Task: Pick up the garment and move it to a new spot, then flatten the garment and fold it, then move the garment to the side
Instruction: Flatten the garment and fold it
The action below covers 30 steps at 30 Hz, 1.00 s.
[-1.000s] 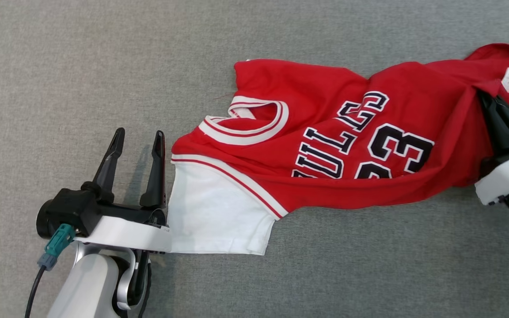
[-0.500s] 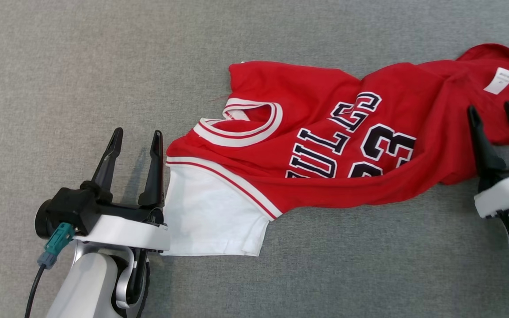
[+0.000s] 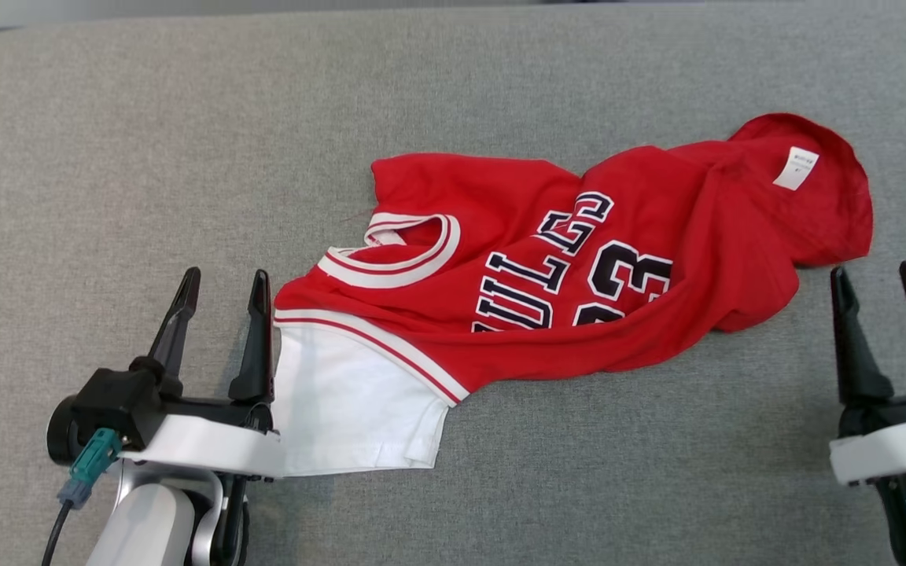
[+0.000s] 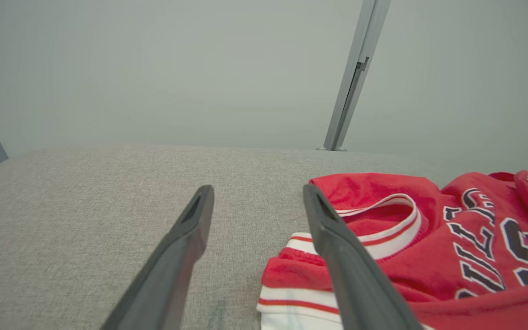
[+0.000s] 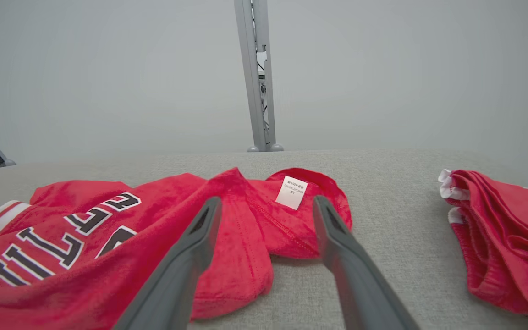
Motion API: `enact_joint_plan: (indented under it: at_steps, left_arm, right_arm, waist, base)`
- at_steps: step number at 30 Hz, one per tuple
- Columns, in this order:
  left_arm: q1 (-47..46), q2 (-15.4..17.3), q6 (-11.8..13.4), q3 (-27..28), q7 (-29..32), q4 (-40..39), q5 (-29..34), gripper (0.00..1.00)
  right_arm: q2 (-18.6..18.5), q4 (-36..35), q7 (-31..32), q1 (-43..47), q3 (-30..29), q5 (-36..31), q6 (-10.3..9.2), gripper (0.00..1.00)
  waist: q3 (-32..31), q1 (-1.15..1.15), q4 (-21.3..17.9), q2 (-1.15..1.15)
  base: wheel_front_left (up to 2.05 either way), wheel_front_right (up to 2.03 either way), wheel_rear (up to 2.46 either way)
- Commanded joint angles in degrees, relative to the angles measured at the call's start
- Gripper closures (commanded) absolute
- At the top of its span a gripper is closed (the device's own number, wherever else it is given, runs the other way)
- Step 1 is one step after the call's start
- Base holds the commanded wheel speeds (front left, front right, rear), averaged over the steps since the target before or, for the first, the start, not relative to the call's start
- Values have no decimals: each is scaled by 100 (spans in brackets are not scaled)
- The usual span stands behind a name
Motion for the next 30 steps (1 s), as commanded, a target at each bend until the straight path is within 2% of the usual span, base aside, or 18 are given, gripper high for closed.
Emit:
enact_joint_plan:
  at_steps: [1,7,19,30]
  left_arm:
    - [114,57,55,33,1,-31,-22,0]
    - [421,118,118,63,54,-97,-74,0]
    - [944,216,265,57,227,-257,-152,0]
    - [1025,280,304,3,336,-407,-159,0]
  right_arm:
    - [97,-192,70,209,12,-92,1,0]
    - [360,-516,123,620,65,-260,1,0]
    - [511,-680,277,1081,86,-424,1,0]
    - [593,-741,351,1181,39,-456,1,0]
  waist:
    - [-174,0,-29,0]
    - [-488,0,-62,0]
    - [-930,0,-97,0]
    - [-1017,0,-71,0]
  base:
    - [0,0,0]
    - [0,0,0]
    - [0,0,0]
    - [0,0,0]
